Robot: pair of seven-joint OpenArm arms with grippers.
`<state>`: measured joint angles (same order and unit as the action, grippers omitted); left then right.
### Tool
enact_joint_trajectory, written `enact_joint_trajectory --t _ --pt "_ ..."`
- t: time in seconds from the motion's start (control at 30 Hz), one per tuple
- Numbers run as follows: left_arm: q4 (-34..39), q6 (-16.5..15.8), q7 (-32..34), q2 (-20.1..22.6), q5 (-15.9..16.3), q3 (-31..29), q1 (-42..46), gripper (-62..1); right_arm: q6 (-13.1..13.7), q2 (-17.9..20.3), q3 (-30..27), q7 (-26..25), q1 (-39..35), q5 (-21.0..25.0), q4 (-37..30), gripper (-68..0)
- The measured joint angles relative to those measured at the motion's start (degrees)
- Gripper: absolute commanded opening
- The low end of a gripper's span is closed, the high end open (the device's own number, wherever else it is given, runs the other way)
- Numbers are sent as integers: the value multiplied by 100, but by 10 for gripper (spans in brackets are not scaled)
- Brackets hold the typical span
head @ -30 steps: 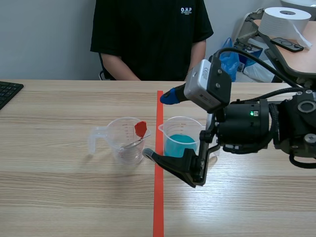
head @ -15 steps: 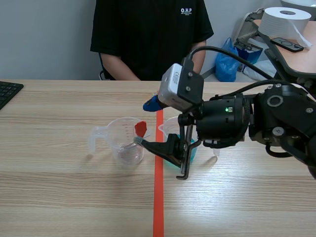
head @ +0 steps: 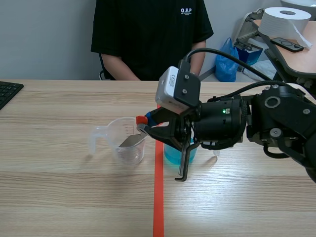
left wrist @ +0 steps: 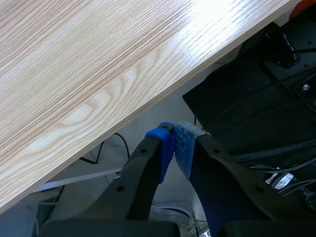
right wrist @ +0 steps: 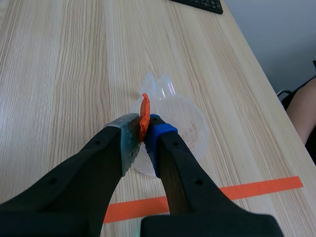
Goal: Do the redox reaction experiment.
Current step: 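Lift the metal plate out of the left beaker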
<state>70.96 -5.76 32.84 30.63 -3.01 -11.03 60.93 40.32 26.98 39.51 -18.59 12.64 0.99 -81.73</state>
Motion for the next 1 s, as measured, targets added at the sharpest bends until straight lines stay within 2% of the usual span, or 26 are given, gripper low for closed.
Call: enact_joint_trajectory --t 0.13,0.3,0.47,0.67,0.8,1.0 --pt "0 0 0 0 0 0 0 -577 0 2 0 -284 2 2 0 -658" --pt "0 2 0 0 0 0 0 -577 0 2 0 -168 22 144 -42 -658" --pt "0 2 0 0 0 0 0 -577 24 2 0 562 267 949 -337 -658" --pt "0 0 0 0 0 0 0 -577 55 2 0 1711 568 2057 -730 -658" --pt "0 0 0 0 0 0 0 -577 66 2 -26 2605 737 2959 -1001 -658" --pt "0 0 0 0 0 0 0 -577 114 61 -638 3786 750 4183 -1556 -658"
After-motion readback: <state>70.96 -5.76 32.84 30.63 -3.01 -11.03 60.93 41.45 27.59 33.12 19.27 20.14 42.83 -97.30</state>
